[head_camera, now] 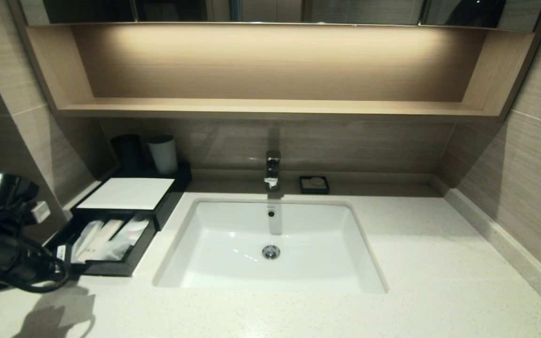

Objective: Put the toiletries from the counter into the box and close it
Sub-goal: Close the drawer

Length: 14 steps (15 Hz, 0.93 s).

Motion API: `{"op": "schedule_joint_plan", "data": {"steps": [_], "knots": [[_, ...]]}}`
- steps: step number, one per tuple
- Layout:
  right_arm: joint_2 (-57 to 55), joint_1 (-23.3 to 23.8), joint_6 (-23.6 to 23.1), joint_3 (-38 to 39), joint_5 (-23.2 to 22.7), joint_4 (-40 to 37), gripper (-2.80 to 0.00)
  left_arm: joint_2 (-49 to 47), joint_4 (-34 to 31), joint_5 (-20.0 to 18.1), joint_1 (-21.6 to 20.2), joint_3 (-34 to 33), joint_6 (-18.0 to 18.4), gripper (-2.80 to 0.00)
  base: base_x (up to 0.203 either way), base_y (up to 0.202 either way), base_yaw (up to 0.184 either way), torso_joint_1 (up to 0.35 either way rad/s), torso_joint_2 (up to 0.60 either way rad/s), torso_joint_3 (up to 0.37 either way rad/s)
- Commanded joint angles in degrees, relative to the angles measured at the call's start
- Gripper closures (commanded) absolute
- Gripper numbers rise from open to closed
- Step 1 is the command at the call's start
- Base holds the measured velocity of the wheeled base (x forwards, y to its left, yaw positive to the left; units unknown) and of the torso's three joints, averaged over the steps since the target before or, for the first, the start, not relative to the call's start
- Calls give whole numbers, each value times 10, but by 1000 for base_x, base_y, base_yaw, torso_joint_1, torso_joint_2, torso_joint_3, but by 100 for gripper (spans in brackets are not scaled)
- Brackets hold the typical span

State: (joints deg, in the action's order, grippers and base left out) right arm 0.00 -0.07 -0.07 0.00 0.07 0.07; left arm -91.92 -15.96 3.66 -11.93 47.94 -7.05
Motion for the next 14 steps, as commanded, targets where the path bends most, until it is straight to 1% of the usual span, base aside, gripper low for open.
{"op": "schedule_joint_plan", "data": {"steps": [1,7,9,12,14], "knots": [[0,0,0,1,0,0,0,6,-1,1,-1,-13,0,0,0,0,0,0,0,0],[1,0,0,1,0,0,0,-35,3,5,-7,-20,1,0,0,0,0,0,0,0],[1,0,0,1,0,0,0,-61,21,5,-11,-20,1,0,0,0,0,0,0,0],[1,0,0,1,0,0,0,-97,76,4,-18,-20,-1,0,0,0,0,0,0,0],[0,0,0,0,0,0,0,-110,96,4,-19,-17,-1,0,0,0,0,0,0,0]]}}
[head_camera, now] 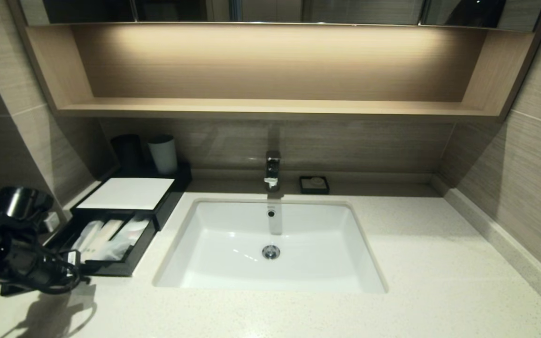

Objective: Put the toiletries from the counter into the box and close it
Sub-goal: Close the drawer

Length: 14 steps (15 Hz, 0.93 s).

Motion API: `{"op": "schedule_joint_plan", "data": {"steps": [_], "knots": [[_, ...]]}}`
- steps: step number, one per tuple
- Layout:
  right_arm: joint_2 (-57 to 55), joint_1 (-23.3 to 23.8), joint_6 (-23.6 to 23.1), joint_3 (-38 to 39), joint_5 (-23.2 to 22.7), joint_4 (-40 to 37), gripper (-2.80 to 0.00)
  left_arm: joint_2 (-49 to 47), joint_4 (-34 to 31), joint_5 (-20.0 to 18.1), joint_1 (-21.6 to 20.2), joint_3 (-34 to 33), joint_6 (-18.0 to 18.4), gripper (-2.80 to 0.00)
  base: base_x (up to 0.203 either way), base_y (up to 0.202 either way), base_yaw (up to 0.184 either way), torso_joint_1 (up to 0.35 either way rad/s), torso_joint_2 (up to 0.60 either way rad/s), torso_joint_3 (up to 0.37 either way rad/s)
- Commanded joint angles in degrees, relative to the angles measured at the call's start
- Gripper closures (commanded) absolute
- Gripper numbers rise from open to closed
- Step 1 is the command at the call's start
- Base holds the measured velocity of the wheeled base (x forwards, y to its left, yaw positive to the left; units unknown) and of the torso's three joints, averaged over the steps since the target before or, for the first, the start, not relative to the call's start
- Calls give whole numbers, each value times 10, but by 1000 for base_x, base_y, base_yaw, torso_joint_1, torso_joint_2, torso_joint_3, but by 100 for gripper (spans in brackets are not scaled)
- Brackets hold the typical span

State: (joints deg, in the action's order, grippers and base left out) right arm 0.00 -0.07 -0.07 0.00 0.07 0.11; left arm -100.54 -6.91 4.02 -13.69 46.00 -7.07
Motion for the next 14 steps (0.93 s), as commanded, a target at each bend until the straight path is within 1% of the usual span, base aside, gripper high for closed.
{"op": "schedule_joint_plan", "data": {"steps": [1,8,14], "knots": [[0,0,0,0,0,0,0,-28,9,0,-2,6,-1,0,0,0,0,0,0,0],[1,0,0,1,0,0,0,-38,36,-2,-1,20,-1,0,0,0,0,0,0,0],[1,0,0,1,0,0,0,-49,75,-2,-1,21,-2,0,0,0,0,0,0,0]]}}
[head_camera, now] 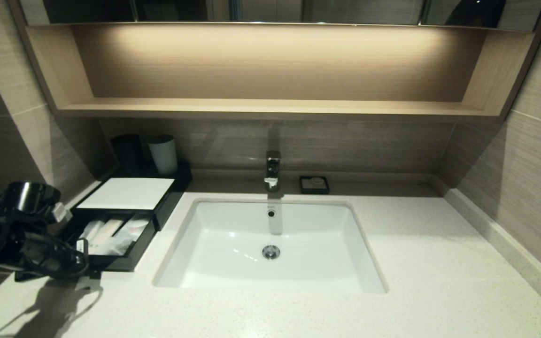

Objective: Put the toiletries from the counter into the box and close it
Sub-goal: Close the drawer

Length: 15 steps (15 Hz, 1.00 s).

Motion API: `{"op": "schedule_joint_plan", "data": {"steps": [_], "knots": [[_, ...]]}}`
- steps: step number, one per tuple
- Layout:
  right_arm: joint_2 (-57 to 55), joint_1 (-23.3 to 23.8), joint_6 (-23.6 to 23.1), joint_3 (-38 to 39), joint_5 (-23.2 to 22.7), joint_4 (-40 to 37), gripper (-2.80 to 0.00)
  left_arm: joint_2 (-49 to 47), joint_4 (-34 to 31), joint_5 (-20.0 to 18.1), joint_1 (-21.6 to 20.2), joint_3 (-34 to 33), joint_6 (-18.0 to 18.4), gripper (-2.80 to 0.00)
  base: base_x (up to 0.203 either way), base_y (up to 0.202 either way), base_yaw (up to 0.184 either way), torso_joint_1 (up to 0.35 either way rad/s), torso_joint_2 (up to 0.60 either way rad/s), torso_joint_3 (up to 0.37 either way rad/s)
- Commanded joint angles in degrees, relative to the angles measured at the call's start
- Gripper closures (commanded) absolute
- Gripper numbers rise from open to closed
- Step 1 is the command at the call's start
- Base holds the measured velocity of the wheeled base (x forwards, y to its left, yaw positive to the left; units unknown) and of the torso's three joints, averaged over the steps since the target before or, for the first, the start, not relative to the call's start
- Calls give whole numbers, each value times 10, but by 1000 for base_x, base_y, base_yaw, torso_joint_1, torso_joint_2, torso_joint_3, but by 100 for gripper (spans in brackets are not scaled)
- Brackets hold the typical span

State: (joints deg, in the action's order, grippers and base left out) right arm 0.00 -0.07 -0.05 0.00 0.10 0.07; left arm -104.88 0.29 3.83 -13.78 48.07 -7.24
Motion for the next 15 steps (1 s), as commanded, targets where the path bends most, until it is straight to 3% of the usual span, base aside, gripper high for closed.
{"op": "schedule_joint_plan", "data": {"steps": [1,15], "knots": [[0,0,0,1,0,1,0,-8,3,-1,1,2,0,0,0,0,0,0,0,0],[0,0,0,1,0,0,0,-28,76,-2,7,16,-10,0,0,0,0,0,0,0]]}}
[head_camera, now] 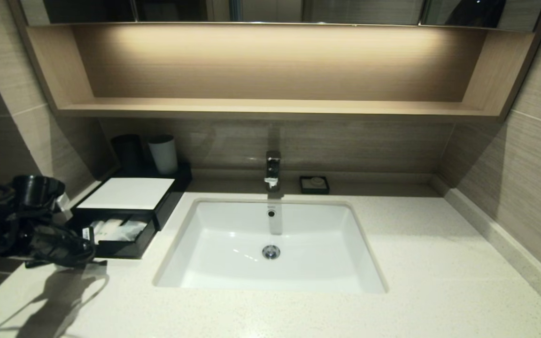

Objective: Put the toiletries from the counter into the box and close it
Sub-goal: Close the drawer

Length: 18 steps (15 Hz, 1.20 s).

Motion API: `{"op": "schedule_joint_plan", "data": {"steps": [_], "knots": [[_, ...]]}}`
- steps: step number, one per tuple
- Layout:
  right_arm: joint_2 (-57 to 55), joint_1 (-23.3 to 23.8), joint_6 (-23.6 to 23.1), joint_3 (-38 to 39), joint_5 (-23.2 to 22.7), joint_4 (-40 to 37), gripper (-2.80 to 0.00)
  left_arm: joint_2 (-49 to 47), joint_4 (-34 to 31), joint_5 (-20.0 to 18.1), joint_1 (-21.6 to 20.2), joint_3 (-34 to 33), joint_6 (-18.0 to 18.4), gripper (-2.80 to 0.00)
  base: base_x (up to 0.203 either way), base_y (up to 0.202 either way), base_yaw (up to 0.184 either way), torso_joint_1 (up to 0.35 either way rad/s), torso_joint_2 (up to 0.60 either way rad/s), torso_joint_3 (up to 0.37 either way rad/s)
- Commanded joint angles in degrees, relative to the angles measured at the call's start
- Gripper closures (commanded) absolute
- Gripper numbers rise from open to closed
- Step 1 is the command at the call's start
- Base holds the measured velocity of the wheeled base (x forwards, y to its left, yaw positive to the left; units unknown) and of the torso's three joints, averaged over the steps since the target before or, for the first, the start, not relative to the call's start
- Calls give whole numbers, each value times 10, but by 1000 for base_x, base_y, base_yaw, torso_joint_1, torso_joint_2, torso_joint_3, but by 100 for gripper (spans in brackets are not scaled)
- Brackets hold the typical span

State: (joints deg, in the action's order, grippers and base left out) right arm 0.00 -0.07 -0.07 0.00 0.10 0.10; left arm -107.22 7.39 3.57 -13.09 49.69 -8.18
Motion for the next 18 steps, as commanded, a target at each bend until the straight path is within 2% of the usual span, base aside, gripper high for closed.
{"op": "schedule_joint_plan", "data": {"steps": [1,9,13,18], "knots": [[0,0,0,1,0,0,0,-4,9,0,1,1,-1,0,0,0,0,0,0,0],[1,0,0,1,0,0,0,-17,40,-1,14,1,-2,0,0,0,0,0,0,0],[0,0,0,1,0,1,0,-31,86,1,15,1,-3,0,0,0,0,0,0,0],[1,0,0,1,0,0,0,-36,93,0,24,1,-3,0,0,0,0,0,0,0]]}}
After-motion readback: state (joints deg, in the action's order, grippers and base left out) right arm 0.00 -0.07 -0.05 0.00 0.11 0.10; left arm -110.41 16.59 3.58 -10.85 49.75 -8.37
